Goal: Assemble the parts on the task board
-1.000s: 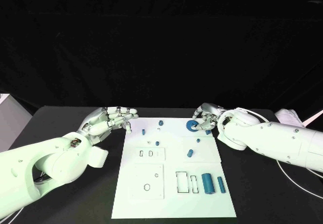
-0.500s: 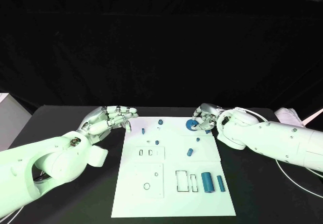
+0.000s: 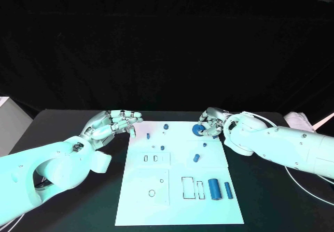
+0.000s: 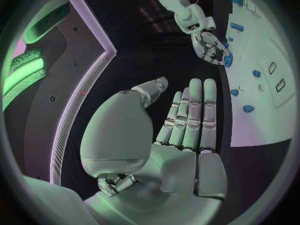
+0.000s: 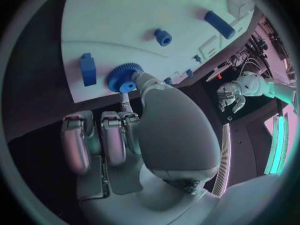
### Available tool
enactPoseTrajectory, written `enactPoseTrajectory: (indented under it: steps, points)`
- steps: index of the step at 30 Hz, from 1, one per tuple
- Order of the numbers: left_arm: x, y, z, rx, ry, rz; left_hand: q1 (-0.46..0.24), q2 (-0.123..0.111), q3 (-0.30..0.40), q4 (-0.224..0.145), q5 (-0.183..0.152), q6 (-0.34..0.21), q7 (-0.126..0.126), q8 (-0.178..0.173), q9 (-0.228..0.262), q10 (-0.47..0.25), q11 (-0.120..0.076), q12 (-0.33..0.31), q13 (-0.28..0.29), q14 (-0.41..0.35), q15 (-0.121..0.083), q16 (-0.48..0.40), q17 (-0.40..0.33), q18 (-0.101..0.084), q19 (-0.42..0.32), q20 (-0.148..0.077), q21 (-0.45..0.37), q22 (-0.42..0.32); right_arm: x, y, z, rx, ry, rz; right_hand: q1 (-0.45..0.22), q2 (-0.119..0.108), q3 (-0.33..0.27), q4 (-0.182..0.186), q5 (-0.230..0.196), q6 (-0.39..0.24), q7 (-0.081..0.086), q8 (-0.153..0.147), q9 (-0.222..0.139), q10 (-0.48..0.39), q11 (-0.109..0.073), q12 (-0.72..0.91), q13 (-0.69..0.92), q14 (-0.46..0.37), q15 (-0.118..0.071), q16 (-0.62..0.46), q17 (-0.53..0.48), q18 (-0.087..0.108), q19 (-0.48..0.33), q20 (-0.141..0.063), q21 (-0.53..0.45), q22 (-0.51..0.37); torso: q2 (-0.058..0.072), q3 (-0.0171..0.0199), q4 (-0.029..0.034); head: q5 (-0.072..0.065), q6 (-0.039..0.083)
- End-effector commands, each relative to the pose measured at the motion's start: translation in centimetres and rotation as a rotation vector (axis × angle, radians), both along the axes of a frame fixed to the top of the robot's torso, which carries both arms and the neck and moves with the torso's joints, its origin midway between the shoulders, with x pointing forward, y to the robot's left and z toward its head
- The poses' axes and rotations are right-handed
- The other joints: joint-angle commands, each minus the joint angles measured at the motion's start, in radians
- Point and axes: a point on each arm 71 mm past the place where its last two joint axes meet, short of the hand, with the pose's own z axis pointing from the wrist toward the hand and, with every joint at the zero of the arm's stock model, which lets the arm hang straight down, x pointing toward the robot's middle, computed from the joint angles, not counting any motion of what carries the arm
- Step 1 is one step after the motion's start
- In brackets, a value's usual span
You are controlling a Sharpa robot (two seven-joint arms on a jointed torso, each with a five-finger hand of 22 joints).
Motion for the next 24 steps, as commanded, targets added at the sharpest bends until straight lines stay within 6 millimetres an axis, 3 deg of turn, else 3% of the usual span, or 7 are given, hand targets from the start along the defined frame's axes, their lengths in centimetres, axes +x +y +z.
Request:
enactPoseTrajectory:
  steps: [1, 10, 20, 24]
  points:
    - [-0.1, -0.2, 0.1, -0.008, -0.004, -0.021, 0.002, 0.008, -0.008, 0.0, -0.002, -0.009, 0.011, -0.006, 0.001, -0.006, 0.001, 0.0, 0.001, -0.008, -0.002, 0.006, 0.001, 0.014, -0.005, 0.0, 0.004, 0.001, -0.3, 0.5, 0.5, -0.003, -0.094, 0.012, -0.009, -0.014, 0.021, -0.001, -0.009, 0.018, -0.003, 0.005, 0.0, 0.107, -0.01, 0.004, 0.263, 0.104, -0.004, 0.004, 0.263, -0.007, 0.103, -0.004, 0.005, 0.263, -0.001, -0.0001, 0.0, 0.001, 0.002]
    - [0.0, -0.2, 0.1, -0.008, -0.004, -0.021, 0.002, 0.008, -0.008, 0.0, -0.002, -0.009, 0.011, -0.006, 0.001, -0.006, 0.001, 0.0, 0.001, -0.008, -0.002, 0.006, 0.001, 0.014, -0.005, 0.0, 0.004, 0.001, -1.8, 3.1, 2.3, 0.018, -0.206, 0.088, -0.022, -0.021, 0.037, -0.003, -0.024, 0.027, -0.006, 0.004, -0.003, 0.107, -0.012, 0.004, 0.263, 0.104, -0.007, 0.004, 0.263, -0.007, 0.103, -0.006, 0.005, 0.263, -0.002, -0.0004, 0.0009, 0.0, 0.007]
    - [0.1, -0.5, 0.0, -0.009, -0.002, -0.026, 0.002, 0.008, -0.008, 0.0, -0.002, -0.009, 0.011, -0.006, 0.001, -0.006, 0.001, 0.0, 0.001, -0.008, -0.002, 0.006, 0.001, 0.014, -0.005, 0.0, 0.004, 0.001, -4.0, 9.9, 3.2, 0.007, -0.28, 0.263, -0.029, -0.026, 0.043, -0.004, -0.031, 0.029, -0.007, 0.001, -0.004, 0.107, -0.013, 0.004, 0.263, 0.104, -0.007, 0.004, 0.263, -0.007, 0.103, -0.007, 0.005, 0.263, 0.0, -0.0018, 0.0016, -0.001, 0.011]
    - [0.1, -0.6, 0.0, -0.009, -0.001, -0.03, 0.002, 0.008, -0.008, 0.0, -0.002, -0.009, 0.011, -0.006, 0.001, -0.006, 0.001, 0.0, 0.001, -0.008, -0.002, 0.006, 0.001, 0.014, -0.005, 0.0, 0.004, 0.001, -4.1, 11.4, 2.7, -0.005, -0.277, 0.284, -0.03, -0.026, 0.044, -0.005, -0.033, 0.029, -0.007, 0.001, -0.005, 0.107, -0.013, 0.004, 0.263, 0.104, -0.008, 0.004, 0.263, -0.007, 0.103, -0.007, 0.005, 0.263, 0.0, -0.0023, 0.0046, 0.0, 0.012]
